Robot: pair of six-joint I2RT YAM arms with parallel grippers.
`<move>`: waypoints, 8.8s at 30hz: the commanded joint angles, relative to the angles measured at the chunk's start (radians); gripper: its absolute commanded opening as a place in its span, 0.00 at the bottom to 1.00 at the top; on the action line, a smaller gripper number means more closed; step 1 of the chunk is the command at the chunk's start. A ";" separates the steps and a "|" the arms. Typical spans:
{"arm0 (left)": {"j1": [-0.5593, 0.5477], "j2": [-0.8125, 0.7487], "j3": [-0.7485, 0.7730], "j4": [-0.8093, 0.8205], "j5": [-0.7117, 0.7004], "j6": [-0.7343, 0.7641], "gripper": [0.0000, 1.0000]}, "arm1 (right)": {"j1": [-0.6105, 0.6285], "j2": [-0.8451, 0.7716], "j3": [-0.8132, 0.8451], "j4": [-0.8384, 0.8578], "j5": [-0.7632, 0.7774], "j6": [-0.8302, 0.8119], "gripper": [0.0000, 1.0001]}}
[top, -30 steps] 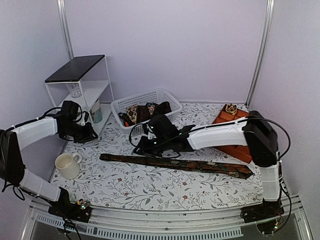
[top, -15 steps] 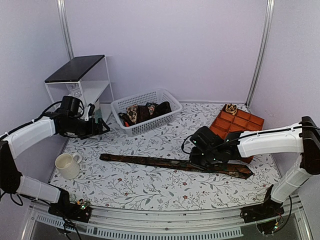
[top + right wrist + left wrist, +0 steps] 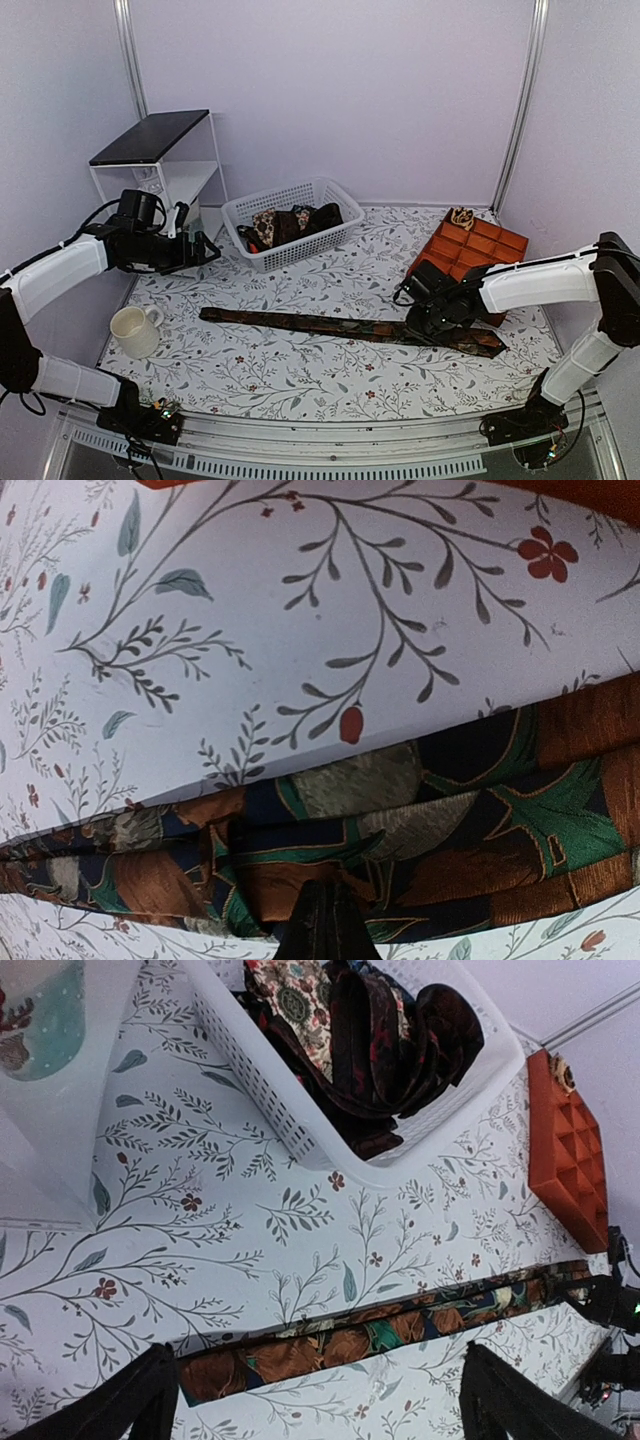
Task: Roll the ties
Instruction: Roll the tie at the center of the board.
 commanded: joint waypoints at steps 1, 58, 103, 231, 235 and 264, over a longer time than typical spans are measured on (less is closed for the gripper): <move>-0.010 -0.005 0.007 0.018 -0.031 0.003 0.99 | -0.015 0.062 -0.021 -0.025 -0.004 0.052 0.00; -0.198 0.236 -0.272 0.458 0.066 -0.180 0.02 | -0.051 0.110 0.309 0.091 -0.177 -0.229 0.00; -0.209 0.429 -0.285 0.612 0.155 -0.193 0.00 | 0.118 0.850 0.806 0.450 -0.540 -0.314 0.00; -0.370 0.493 -0.160 0.647 0.147 -0.153 0.00 | 0.123 0.646 0.626 0.543 -0.446 -0.188 0.10; -0.370 0.463 -0.158 0.625 0.129 -0.171 0.02 | 0.123 0.599 0.593 0.529 -0.420 -0.197 0.04; -0.416 0.503 -0.115 0.641 0.175 -0.189 0.01 | 0.124 0.485 0.467 0.599 -0.411 -0.183 0.04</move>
